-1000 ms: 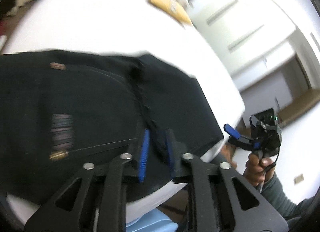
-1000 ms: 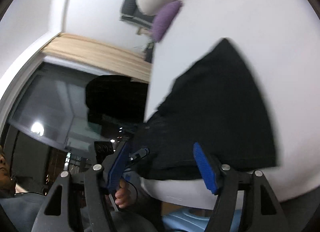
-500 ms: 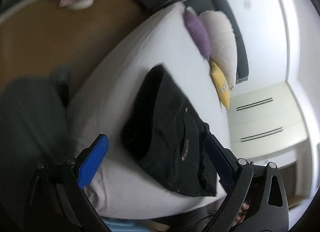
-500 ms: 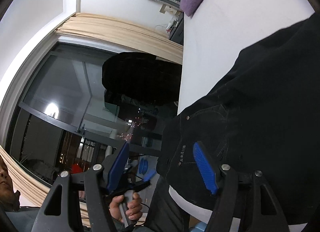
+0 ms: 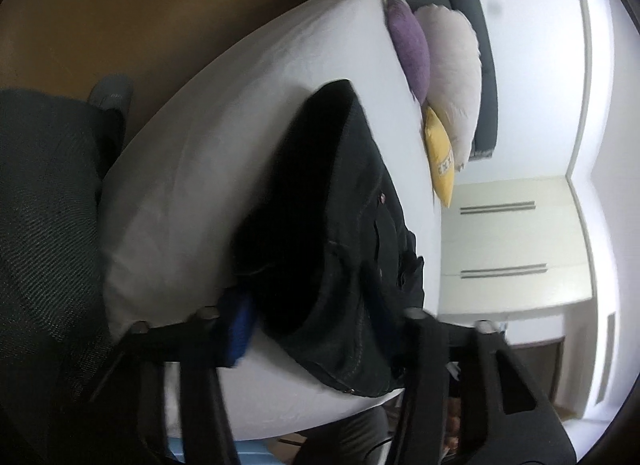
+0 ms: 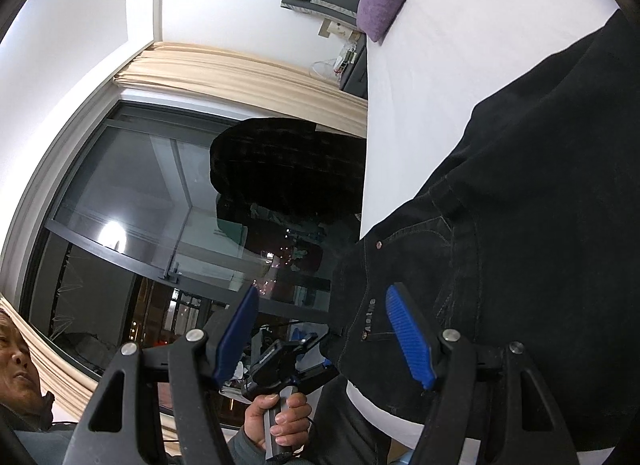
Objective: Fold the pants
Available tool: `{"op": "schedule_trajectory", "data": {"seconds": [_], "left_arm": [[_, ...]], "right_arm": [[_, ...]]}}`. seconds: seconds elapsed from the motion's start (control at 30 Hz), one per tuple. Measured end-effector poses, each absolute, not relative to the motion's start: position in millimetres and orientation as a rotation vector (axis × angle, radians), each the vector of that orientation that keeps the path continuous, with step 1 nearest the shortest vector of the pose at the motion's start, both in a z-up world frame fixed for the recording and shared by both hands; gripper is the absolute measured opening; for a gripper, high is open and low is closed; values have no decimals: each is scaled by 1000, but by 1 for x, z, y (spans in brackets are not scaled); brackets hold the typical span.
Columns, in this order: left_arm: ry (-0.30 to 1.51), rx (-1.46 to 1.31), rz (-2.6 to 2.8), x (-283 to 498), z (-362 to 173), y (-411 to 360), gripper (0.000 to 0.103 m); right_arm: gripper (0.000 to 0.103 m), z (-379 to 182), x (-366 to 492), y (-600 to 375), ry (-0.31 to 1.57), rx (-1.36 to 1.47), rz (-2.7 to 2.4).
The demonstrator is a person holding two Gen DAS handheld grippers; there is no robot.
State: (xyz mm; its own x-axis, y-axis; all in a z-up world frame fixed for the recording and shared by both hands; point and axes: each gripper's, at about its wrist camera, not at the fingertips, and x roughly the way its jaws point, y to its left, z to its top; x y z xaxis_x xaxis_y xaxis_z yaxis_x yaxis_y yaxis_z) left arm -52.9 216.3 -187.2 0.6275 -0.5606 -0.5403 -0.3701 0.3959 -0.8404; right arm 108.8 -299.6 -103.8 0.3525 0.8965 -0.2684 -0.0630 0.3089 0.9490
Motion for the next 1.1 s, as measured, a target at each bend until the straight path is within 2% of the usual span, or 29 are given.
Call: {"op": "schedule_trajectory", "data": {"seconds": [0.33,0.5,0.57,0.6,0.7,1.03,1.1], "left_arm": [[911,-1316,-138,-61,-200,221,20],[868,-1246,-147,-58,-176,217,15],[857,-1221,-158,-57,-166,216,13],[850,-1205,-165,-56,-160,214,12],[829,-1141,-185,-52,-138,208,12],[777,-961,-247,-26,-73,174,11],[767,-891,-266,-19,-53,160,11]], "right_arm": [[70,-105,127,-285,1067,988,779],[70,-124,143,-271,1234,888,691],[69,-154,147,-267,1394,821,564],[60,-162,145,-268,1418,816,536],[57,-168,144,-278,1381,881,530],[58,-154,125,-275,1322,772,526],[61,-139,126,-279,1334,779,492]]}}
